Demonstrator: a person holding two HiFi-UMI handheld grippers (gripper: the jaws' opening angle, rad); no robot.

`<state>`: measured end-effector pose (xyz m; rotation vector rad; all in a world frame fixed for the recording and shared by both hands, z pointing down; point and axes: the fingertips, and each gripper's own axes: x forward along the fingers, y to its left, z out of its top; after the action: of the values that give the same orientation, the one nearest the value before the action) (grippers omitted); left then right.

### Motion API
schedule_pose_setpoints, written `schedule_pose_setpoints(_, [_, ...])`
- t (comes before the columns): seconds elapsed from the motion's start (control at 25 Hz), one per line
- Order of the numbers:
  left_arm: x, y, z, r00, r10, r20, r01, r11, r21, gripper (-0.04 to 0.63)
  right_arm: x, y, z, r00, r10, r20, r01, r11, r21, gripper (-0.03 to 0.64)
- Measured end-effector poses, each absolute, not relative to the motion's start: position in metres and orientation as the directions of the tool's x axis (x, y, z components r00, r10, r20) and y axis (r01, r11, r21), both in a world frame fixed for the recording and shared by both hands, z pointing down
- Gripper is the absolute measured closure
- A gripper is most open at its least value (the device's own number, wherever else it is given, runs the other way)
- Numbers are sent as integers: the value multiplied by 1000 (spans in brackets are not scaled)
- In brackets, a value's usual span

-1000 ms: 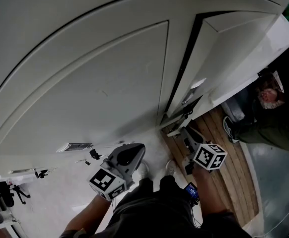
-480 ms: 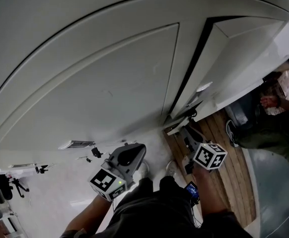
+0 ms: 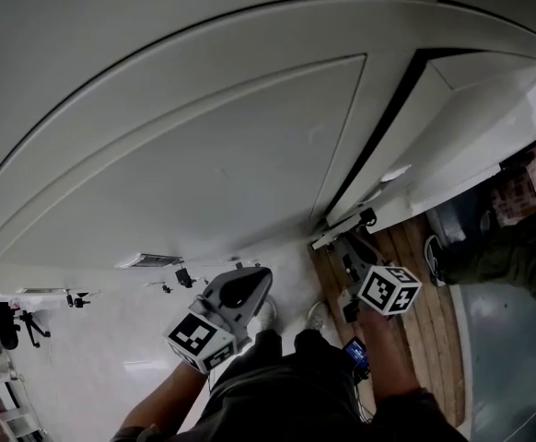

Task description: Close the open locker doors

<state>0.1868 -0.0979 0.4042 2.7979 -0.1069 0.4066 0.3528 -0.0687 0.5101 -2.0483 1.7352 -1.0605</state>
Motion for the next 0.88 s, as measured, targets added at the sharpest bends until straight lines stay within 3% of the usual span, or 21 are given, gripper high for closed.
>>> schedule_pose_setpoints(0.88, [189,-107,399,946,-115,303,-201,-940,274,592,354,-103,520,-66,-932,356,-761,-184,-622,580])
